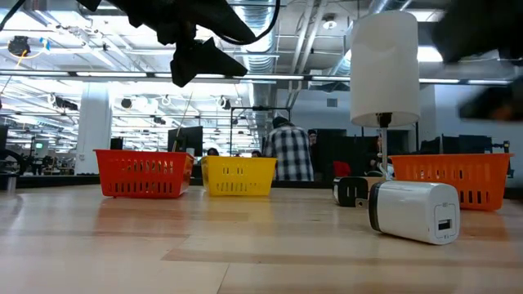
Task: Pick & Place Office items
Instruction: Put the black wrist watch into the red bin
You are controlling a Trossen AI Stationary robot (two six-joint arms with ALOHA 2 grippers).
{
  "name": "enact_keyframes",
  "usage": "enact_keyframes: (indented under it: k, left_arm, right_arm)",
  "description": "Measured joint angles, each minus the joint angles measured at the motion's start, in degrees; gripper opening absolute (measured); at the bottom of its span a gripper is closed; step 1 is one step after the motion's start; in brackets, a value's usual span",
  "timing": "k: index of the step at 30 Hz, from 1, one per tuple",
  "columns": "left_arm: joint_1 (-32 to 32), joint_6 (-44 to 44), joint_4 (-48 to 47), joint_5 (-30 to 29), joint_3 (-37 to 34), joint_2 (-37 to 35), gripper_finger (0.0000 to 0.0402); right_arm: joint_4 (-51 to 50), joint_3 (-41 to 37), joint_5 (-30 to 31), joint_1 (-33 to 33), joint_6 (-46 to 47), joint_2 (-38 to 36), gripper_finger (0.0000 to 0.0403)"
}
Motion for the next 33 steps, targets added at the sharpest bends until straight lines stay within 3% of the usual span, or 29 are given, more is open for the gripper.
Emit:
enact_keyframes:
  k: [7, 13, 16, 20, 25, 29, 33]
  left_arm:
    - [0.0, 13.9, 0.8, 0.0, 0.0, 0.0, 0.0227]
    - [0.0, 20.7, 1.2, 0.0, 0.0, 0.0, 0.0227]
    - [0.0, 21.1, 1.6, 0.0, 0.0, 0.0, 0.0227]
    - [-0.1, 21.1, 2.2, -0.1, 0.0, 0.0, 0.0227]
    - [-1.5, 26.8, 4.1, 0.0, 0.0, 0.0, 0.0225]
    - [-2.4, 32.3, 7.7, -1.2, 0.0, 0.0, 0.0213]
    - [-2.3, 38.9, 9.1, -6.3, 0.0, 0.0, 0.0196]
  right_arm:
    - [-7.9, 10.0, 2.2, -0.9, -17.3, -0.3, 0.0009]
    - [-19.3, 13.5, 13.7, -2.9, -29.5, -6.9, 0.0011]
    - [-16.9, 11.7, 19.4, -4.6, -34.6, -12.9, 0.0008]
    - [1.2, 1.6, 20.6, -8.1, -45.9, -22.4, 0.0010]
    - [34.6, -17.3, 12.1, -15.6, -52.8, -31.5, 0.0014]
    - [54.9, -28.0, 9.2, -21.8, -51.4, -32.4, 0.0014]
    - [68.3, -31.7, 8.2, -26.7, -47.1, -29.1, 0.0014]
